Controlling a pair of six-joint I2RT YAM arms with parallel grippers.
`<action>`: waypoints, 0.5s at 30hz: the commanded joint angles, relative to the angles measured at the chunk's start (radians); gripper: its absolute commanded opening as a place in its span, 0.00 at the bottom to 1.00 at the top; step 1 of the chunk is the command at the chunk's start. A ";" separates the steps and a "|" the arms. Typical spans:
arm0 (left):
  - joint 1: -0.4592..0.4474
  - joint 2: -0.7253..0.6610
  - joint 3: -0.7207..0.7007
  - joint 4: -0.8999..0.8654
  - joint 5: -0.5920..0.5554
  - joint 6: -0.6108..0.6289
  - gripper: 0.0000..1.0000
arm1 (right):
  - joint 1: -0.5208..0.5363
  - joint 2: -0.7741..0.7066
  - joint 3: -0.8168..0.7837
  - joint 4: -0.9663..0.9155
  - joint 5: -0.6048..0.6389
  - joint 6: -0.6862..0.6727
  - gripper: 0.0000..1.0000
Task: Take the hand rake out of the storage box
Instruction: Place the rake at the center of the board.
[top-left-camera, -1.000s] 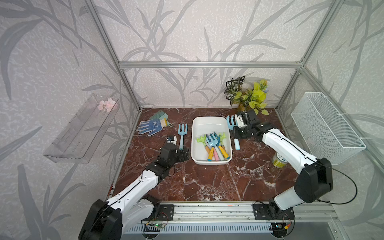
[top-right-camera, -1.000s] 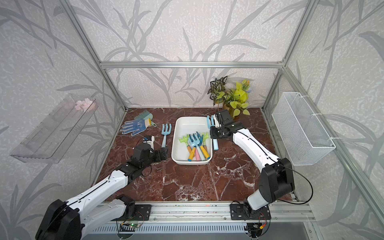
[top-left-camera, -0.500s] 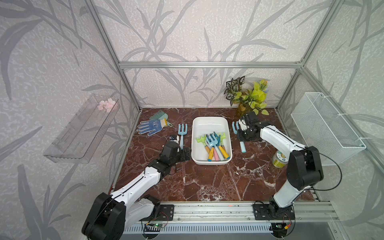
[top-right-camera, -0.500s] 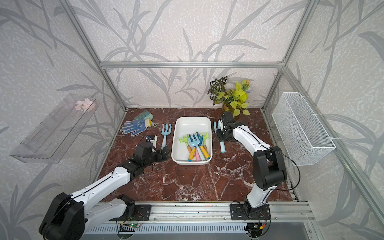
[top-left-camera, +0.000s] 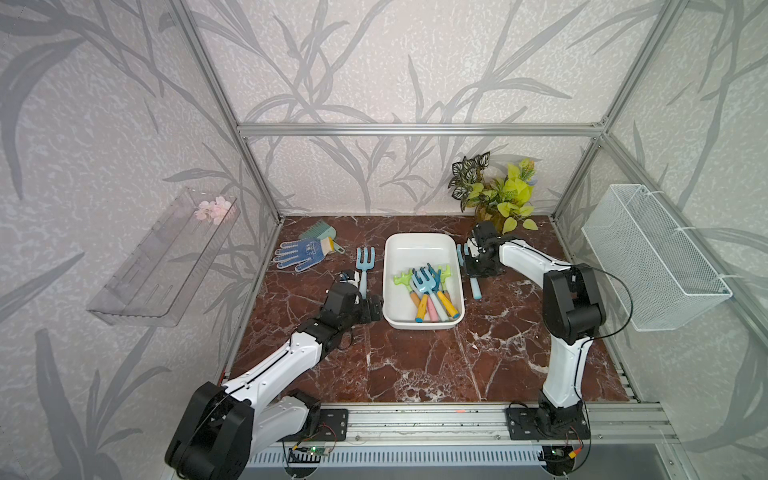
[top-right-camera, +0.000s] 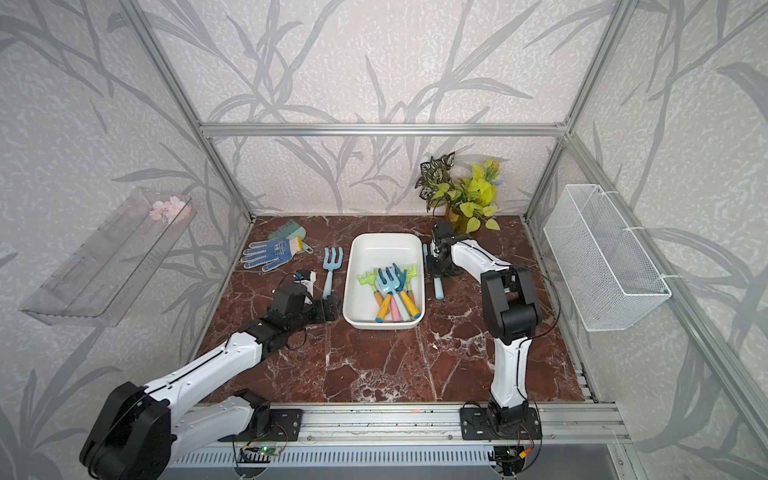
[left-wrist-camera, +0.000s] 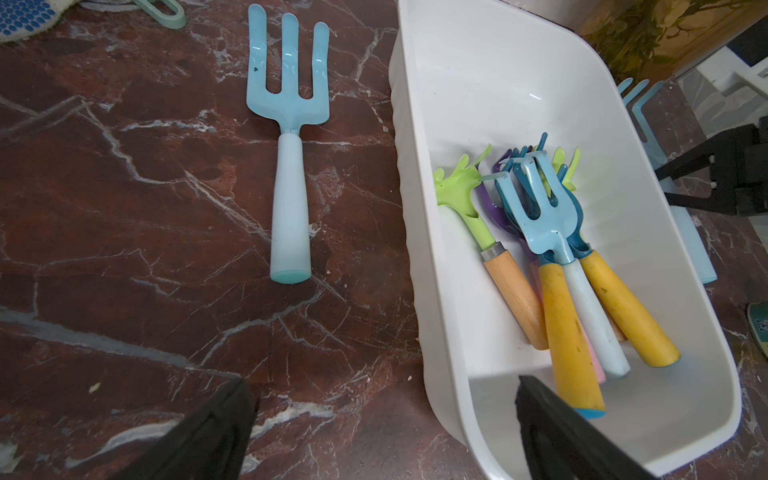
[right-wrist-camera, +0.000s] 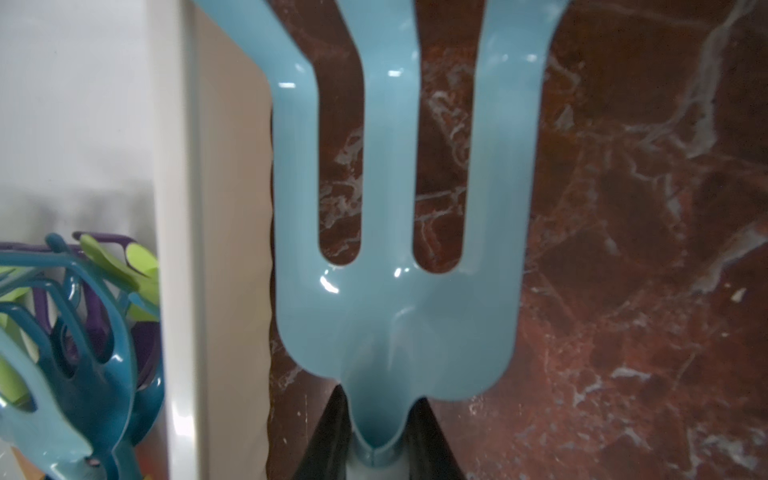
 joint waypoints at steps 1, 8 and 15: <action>-0.001 0.006 0.034 0.000 0.011 0.015 1.00 | -0.011 0.030 0.035 0.007 0.019 0.015 0.08; -0.001 0.013 0.039 0.000 0.014 0.015 0.99 | -0.033 0.082 0.047 0.021 0.022 0.011 0.10; -0.001 0.015 0.040 -0.001 0.015 0.015 0.99 | -0.044 0.106 0.046 0.040 0.024 0.003 0.14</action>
